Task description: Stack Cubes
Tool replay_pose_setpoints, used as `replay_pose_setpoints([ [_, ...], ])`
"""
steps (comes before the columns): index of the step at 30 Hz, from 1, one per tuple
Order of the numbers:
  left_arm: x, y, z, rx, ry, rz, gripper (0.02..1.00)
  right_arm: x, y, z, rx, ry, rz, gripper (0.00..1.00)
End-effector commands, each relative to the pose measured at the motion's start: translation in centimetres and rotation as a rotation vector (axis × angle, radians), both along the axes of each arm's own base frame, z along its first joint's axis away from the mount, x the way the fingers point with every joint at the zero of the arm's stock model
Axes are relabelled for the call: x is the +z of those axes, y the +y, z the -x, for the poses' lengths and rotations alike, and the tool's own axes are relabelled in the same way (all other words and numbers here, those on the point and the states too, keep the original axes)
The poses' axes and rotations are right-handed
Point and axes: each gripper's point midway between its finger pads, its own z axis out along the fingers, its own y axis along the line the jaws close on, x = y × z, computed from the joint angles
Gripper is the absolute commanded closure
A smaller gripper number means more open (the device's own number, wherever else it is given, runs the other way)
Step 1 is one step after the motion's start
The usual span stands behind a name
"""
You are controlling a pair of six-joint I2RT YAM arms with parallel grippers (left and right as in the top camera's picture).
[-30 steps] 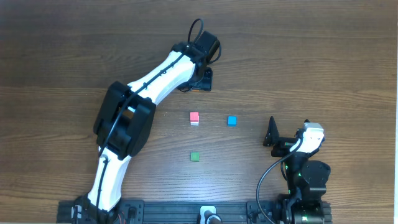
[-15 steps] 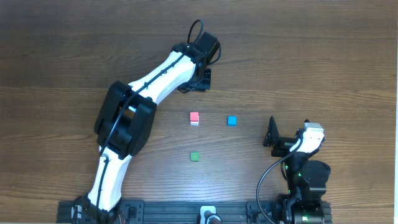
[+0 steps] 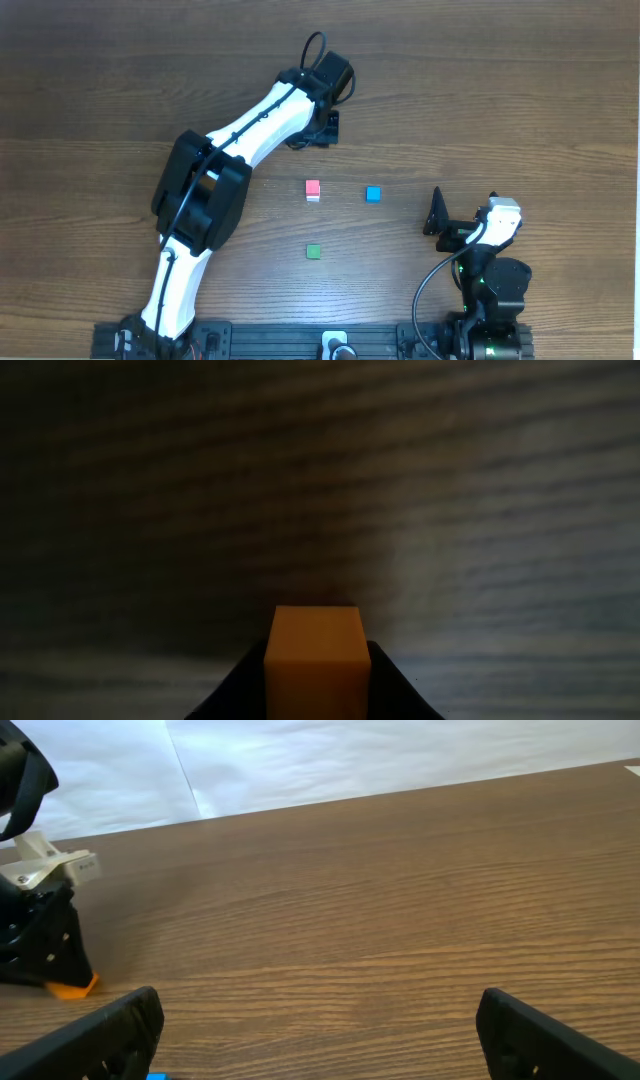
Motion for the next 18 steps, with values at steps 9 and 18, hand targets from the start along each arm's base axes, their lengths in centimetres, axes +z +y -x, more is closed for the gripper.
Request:
replay_pose_setpoints([
  [9,8.8,-1.5,1.5,0.08,-0.069,0.089,0.978,-0.4,0.3,0.1,0.017,0.017,-0.001,0.009],
  [18,13.0,-1.9,6.1,0.109,-0.074,0.054,0.978,-0.4,0.3,0.1,0.017,0.017,-0.001,0.009],
])
